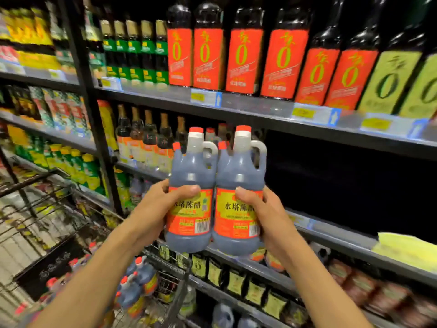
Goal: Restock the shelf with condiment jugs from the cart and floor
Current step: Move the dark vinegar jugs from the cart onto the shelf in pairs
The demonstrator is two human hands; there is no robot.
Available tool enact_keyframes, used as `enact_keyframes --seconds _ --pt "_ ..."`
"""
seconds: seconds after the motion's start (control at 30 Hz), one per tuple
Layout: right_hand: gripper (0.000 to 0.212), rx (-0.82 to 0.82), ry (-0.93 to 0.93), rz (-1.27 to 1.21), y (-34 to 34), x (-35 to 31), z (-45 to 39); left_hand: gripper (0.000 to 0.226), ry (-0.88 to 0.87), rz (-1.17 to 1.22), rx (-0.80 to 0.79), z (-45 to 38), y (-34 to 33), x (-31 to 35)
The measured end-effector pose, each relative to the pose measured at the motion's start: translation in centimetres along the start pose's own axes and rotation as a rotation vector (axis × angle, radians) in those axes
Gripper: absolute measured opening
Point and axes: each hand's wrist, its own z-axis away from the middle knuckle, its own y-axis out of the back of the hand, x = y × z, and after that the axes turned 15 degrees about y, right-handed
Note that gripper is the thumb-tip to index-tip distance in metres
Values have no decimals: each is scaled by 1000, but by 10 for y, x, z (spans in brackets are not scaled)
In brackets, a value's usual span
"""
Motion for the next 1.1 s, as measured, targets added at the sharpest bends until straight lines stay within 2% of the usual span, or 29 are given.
enact_keyframes --seconds 0.17,0.43,0.63,0.8,1.1 --pt "55 146 -48 71 35 -14 50 68 107 -13 -175 -6 -45 -27" --pt "55 289 -127 123 74 -17 65 48 235 -10 -287 -36 -91 -48" --pt "40 357 -124 128 111 -7 34 55 232 -33 -291 -88 -116 -45" --pt "39 380 -80 174 145 -2 0 57 210 -27 -286 -130 -142 -33" --pt "38 439 -46 239 197 -6 -66 28 129 -22 -246 -194 -181 -9"
